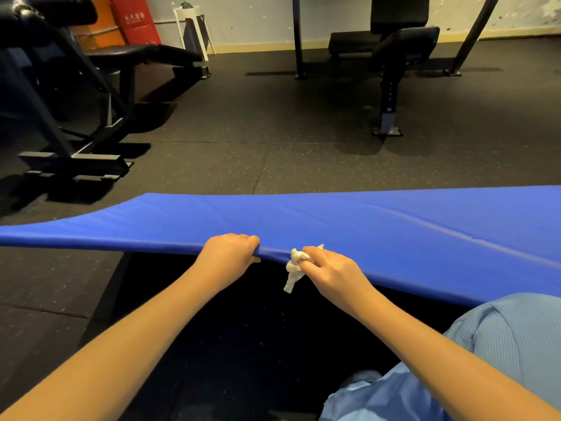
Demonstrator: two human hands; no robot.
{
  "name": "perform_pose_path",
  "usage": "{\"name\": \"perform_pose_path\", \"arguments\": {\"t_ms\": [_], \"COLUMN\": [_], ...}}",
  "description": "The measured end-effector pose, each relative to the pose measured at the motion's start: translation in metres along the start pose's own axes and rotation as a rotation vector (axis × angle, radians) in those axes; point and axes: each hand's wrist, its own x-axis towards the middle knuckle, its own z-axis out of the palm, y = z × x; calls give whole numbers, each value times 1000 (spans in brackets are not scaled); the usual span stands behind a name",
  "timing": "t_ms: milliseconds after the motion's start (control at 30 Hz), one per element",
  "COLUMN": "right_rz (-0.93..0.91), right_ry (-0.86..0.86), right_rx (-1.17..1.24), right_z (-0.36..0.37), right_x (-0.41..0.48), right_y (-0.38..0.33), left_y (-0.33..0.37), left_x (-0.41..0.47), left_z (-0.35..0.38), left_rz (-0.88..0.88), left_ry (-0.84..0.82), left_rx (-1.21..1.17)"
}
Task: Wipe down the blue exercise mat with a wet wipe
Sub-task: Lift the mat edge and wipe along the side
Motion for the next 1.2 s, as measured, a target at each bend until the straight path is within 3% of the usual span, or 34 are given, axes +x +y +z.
{"name": "perform_pose_path", "arguments": {"t_ms": [333, 500, 633, 1000, 1200], "right_rz": [-103, -90, -77, -43, -55], "right_ry": [-68, -85, -116, -191, -41], "right_rx": [-77, 3, -19, -14, 40], "right_z": [2, 3, -3, -14, -27], "right_x": [-1, 5, 10, -2, 5], "right_y": [-20, -19, -23, -19, -24], "left_y": [-50, -24, -3, -11, -22], "left_x": [-46, -53, -41, -37, -54], "left_z": [16, 35, 38, 22, -11], "left_rz": [-129, 6, -22, -41, -213], "left_ry": [0, 191, 311, 225, 108], "left_rx": [-88, -84, -65, -70, -44]}}
